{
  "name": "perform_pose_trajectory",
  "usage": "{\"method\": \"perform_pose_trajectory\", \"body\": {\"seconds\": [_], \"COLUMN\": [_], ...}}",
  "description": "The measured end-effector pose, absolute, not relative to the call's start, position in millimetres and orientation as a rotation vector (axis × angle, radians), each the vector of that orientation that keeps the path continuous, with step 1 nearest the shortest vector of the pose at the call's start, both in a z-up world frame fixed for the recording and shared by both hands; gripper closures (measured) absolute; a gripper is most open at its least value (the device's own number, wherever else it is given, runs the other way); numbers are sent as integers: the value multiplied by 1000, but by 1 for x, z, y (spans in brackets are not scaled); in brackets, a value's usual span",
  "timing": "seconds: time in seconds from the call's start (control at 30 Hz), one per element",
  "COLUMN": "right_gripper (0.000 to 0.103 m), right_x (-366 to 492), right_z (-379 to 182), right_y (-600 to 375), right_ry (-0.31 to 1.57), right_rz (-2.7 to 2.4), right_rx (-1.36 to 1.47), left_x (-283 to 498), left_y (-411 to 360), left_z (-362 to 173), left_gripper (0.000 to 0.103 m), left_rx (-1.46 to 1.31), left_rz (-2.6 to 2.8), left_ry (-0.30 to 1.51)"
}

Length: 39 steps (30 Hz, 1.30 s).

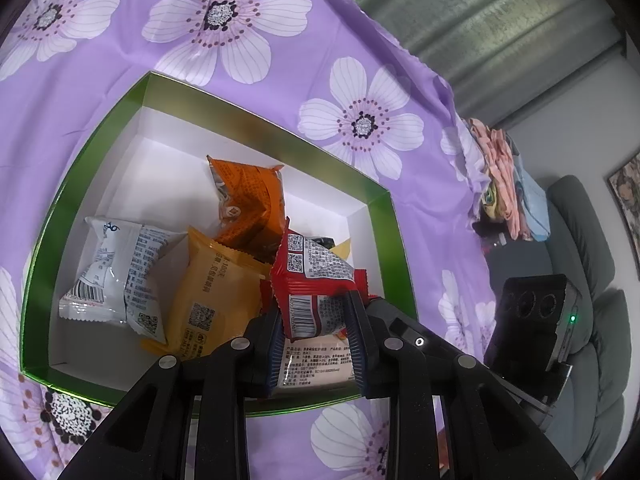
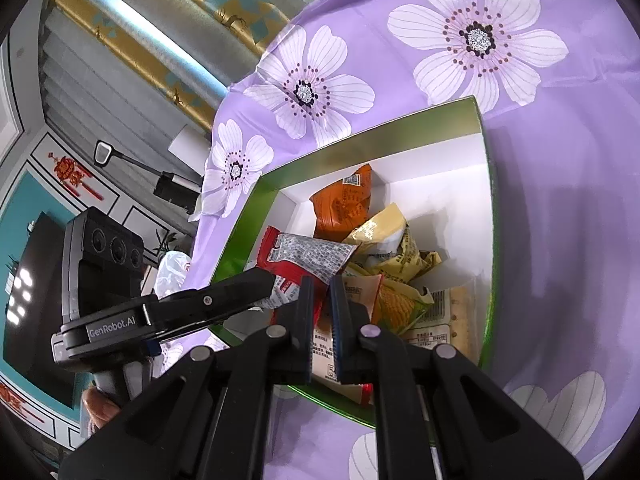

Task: Organize snacks
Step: 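Carry the red-and-silver packet over the green box and lower it inside, then open the left gripper and release the packet into the box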

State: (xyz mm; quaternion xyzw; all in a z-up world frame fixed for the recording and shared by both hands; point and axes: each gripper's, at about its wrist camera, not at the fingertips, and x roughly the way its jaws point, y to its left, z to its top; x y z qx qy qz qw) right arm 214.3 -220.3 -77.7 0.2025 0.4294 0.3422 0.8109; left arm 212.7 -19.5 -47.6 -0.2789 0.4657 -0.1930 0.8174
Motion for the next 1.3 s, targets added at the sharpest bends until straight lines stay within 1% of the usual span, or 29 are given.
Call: {"method": "perform_pose_trajectory", "body": {"seconds": [0.37,0.97,1.03,1.1,1.17,1.23,1.3], "right_gripper": [93,92,89,87,81,68,65], "right_x": [218,221,221,221,220,219,218], "right_z": [-71,-77,-78,-77,-76,-75,-74], "right_y": [-203,-192,-191,-190,-189,-189,-189], "right_ry": [954,1012,1021,1023,1020,1018,1017], "right_rz": [716,698,697,691,683,678,675], "right_rx": [314,255,254,246,238,232,229], "left_x": [214,214,214,214,214,213,213], "left_y": [-11,-12,-13,-14,-14,-13,-13], "left_z": [-50,-50,-50,-50,-51,-51,-51], "left_gripper": [75,75,74,69,63,62,62], "left_rx": [-609,-553,-542,-521,-499,-499,-484], "left_rz": [-394,-324,-316,-292,-265,-261,-254], "left_ry": [1001,1032,1038,1045,1057,1060,1060]}}
